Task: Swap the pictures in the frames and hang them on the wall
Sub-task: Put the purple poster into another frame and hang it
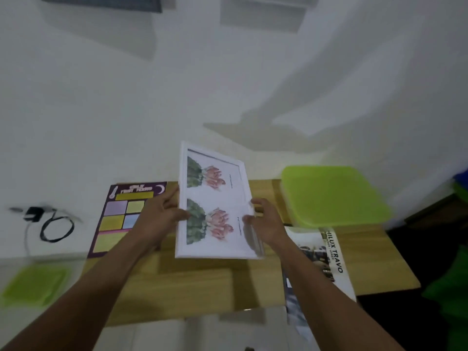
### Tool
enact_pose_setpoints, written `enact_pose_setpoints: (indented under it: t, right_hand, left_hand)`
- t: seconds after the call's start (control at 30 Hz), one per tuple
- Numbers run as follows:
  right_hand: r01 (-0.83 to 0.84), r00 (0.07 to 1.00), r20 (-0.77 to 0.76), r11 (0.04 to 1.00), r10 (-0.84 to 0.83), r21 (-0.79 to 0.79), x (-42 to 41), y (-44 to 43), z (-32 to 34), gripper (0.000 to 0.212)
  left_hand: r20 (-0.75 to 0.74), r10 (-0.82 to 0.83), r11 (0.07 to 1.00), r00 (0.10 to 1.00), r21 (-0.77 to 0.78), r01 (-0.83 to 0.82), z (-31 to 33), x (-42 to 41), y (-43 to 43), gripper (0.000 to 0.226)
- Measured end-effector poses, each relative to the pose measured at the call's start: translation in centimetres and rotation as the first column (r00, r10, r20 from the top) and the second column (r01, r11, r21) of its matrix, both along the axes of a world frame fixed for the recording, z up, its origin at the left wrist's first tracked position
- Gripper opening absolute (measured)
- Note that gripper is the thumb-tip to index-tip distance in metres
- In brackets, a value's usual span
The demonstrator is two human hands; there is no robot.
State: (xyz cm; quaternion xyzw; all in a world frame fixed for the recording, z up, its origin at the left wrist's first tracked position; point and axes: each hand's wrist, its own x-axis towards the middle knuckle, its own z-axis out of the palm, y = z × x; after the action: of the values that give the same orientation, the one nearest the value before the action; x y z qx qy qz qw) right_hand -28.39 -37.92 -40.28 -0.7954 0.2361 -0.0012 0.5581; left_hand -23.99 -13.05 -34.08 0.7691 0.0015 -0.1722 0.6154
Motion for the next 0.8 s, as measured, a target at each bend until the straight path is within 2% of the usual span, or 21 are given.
enact_pose_setpoints:
  t: [0.1, 0.2, 0.3, 0.4, 0.53, 0.6, 0.7, 0.77, 0.8]
  right_hand:
    - [-0.105, 0.993, 0.057, 0.994, 0.107, -0.028, 2.0, 3.0, 1.3, 0.032]
    - [-0.137, 0.987, 0.099, 0.980, 0.123, 0.145, 3.2, 6.1, 5.4, 0.040]
    - [-0.119, 0.993, 0.051, 0.935, 0.109, 0.333, 3.8, 7.1, 7.7, 0.056]
    - [-0.048, 0.999, 0.036, 0.932, 0.038, 0.360, 3.8, 6.2, 8.0, 0.049]
    - [0.031, 0.996, 0.076, 0.981, -0.047, 0.193, 3.2, 3.9, 6.5, 0.035]
    - [0.058, 0.994, 0.082, 0.977, -0.076, 0.206, 2.8, 2.2, 5.3, 0.035]
    - [0.072, 0.994, 0.061, 0.963, -0.090, 0.258, 2.4, -0.5, 3.2, 0.046]
    - [0.067, 0.996, 0.037, 0.947, -0.083, 0.315, 2.2, -1.6, 1.8, 0.053]
    - [0.060, 0.997, 0.022, 0.936, -0.072, 0.347, 2.1, -2.0, 1.2, 0.054]
  left_hand:
    - [0.181, -0.034, 0.981, 0.983, 0.193, -0.001, 1.0, -0.6, -0.5, 0.070]
    - [0.353, -0.161, 0.935, 0.922, 0.354, 0.028, 2.1, -2.0, -1.6, 0.059]
    - [0.410, -0.193, 0.934, 0.892, 0.355, 0.039, 2.0, -3.0, -2.8, 0.053]
    - [0.411, -0.188, 0.952, 0.892, 0.300, 0.063, 1.2, -3.9, -3.9, 0.054]
    - [0.377, -0.222, 0.953, 0.899, 0.280, 0.118, -0.9, -4.6, -5.8, 0.050]
    - [0.364, -0.197, 0.940, 0.910, 0.334, 0.070, -2.5, -3.7, -5.8, 0.046]
    - [0.389, -0.136, 0.866, 0.911, 0.493, -0.081, -5.1, -0.7, -4.7, 0.054]
    - [0.198, -0.072, 0.856, 0.978, 0.516, -0.042, -5.8, 1.1, -3.8, 0.063]
    - [0.069, -0.049, 0.886, 0.996, 0.463, 0.012, -6.1, 1.8, -3.6, 0.065]
